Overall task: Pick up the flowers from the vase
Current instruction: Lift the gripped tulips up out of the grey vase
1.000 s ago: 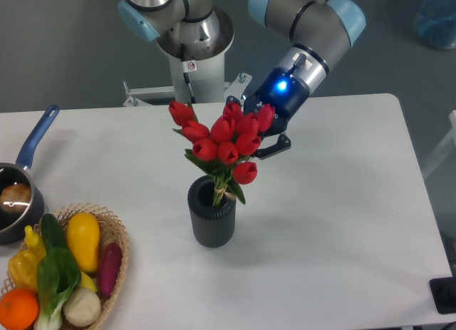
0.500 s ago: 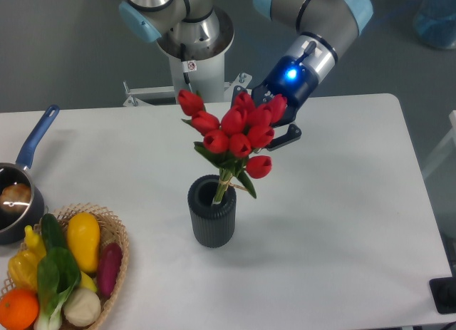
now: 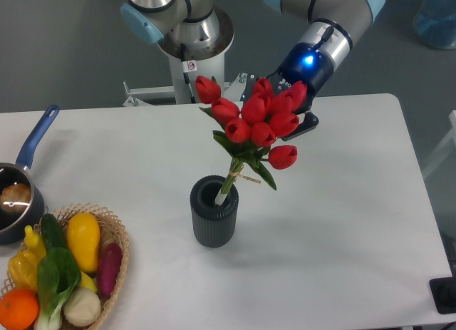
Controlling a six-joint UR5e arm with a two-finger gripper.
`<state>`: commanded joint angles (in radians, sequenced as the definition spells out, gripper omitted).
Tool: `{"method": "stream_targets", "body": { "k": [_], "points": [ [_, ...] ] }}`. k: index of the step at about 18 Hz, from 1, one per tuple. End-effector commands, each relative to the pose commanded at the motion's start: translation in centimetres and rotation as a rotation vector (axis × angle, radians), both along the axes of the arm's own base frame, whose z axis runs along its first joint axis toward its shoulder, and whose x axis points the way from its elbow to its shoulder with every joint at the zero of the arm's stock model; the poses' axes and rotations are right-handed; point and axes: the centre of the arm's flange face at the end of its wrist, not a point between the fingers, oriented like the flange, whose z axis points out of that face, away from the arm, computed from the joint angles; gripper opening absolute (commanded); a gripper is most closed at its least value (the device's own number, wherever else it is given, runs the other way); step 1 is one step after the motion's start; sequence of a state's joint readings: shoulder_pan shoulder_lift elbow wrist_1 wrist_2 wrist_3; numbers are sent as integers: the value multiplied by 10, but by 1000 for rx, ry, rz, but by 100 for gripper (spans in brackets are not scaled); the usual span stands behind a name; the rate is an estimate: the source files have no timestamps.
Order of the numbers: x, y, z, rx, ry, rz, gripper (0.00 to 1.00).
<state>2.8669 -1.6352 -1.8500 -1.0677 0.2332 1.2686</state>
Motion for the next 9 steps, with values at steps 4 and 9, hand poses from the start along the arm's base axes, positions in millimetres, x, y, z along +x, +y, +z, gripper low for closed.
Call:
{"method": "stream_targets", "body": {
  "k": [4,9],
  "points": [
    [-8,-11,7,42,-34,25,33],
    [-13,-18,12,69,-61,41,33]
  ]
}}
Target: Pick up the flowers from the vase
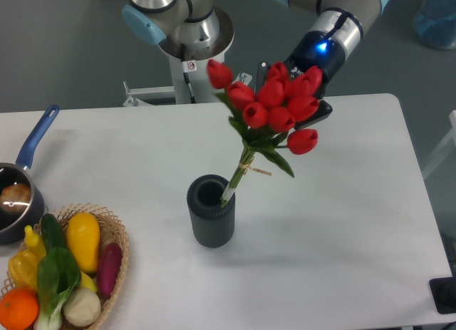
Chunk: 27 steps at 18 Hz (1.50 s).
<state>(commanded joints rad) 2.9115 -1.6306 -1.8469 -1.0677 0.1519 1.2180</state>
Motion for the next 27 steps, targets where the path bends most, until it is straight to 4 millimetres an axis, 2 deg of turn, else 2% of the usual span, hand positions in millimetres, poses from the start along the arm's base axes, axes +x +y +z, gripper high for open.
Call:
{"method": "stream_targets", "body": {
  "k": [5,11,21,23,27],
  "points": [
    [-9,-13,6,54,-18,22,33],
    [-18,-16,13,52,3,32,33],
    [-15,-17,11,43,6,35,33],
    [-13,-19,4,40,1,36,33],
    [-13,-19,7,41,10,37,33]
  ]
}}
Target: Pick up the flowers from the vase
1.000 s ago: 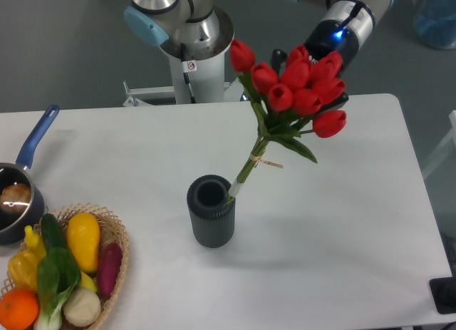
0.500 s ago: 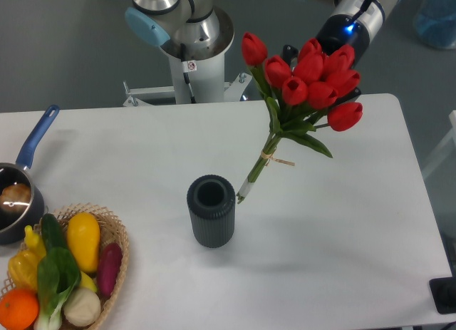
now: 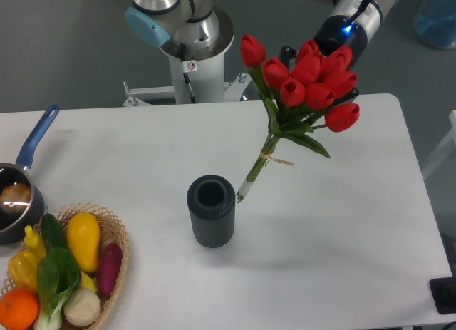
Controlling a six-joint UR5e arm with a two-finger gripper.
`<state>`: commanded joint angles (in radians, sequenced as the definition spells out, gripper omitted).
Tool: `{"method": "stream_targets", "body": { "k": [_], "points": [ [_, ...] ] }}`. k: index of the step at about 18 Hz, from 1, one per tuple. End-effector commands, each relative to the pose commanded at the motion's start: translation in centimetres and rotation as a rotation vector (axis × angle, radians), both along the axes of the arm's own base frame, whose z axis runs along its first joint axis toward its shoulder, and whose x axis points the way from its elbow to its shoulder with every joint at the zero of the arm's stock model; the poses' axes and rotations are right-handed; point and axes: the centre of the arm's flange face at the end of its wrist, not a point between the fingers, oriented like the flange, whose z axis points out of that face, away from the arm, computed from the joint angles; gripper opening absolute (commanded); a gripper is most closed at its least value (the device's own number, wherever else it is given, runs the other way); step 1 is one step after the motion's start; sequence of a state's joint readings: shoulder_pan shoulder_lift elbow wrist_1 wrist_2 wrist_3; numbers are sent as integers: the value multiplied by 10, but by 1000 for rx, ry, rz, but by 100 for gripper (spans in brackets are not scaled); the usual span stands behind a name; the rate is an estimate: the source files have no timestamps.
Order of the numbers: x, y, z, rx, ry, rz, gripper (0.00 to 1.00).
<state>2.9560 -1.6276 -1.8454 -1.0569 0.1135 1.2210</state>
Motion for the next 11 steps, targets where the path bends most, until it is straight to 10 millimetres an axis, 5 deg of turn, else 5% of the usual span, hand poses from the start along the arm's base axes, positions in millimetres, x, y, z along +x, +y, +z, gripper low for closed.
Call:
{"method": "stream_targets", "body": {
  "k": [11],
  "points": [
    [-1,-4,-1,2,1,7,33]
  ]
}}
